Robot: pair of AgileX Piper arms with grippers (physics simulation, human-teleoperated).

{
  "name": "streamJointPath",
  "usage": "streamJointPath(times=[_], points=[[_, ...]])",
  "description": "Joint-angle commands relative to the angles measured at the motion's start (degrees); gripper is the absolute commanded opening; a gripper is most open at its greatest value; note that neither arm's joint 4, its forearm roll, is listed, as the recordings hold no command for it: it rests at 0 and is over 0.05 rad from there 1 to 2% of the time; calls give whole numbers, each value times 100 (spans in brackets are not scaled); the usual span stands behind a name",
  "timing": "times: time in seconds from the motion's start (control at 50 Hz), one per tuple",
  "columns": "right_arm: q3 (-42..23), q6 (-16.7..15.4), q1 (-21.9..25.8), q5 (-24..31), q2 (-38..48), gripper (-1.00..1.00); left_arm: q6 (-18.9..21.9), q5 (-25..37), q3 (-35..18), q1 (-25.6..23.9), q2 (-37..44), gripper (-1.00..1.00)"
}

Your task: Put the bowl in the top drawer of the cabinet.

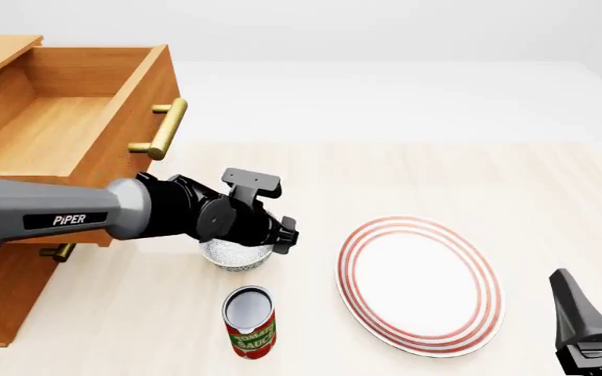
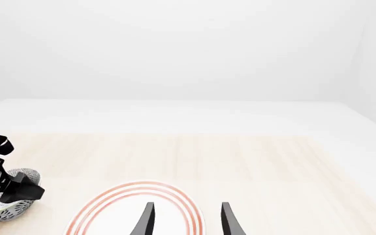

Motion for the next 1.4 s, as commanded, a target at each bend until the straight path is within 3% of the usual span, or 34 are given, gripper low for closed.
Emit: streamJointPath(times=[0.02, 1.04, 1.06, 1.34, 1.4], points=[[0, 0, 0, 0, 0, 100, -18, -13, -23, -8, 55, 100], [0, 0, 0, 0, -1, 100, -298, -409, 206, -178, 364, 100], [0, 0, 0, 0, -1, 100, -226, -392, 191, -145, 337, -100], [0, -1, 0, 0, -1, 100, -233, -168, 308, -346, -49, -100], [0, 0, 1, 0, 0, 100, -61, 39, 233, -298, -203, -100]])
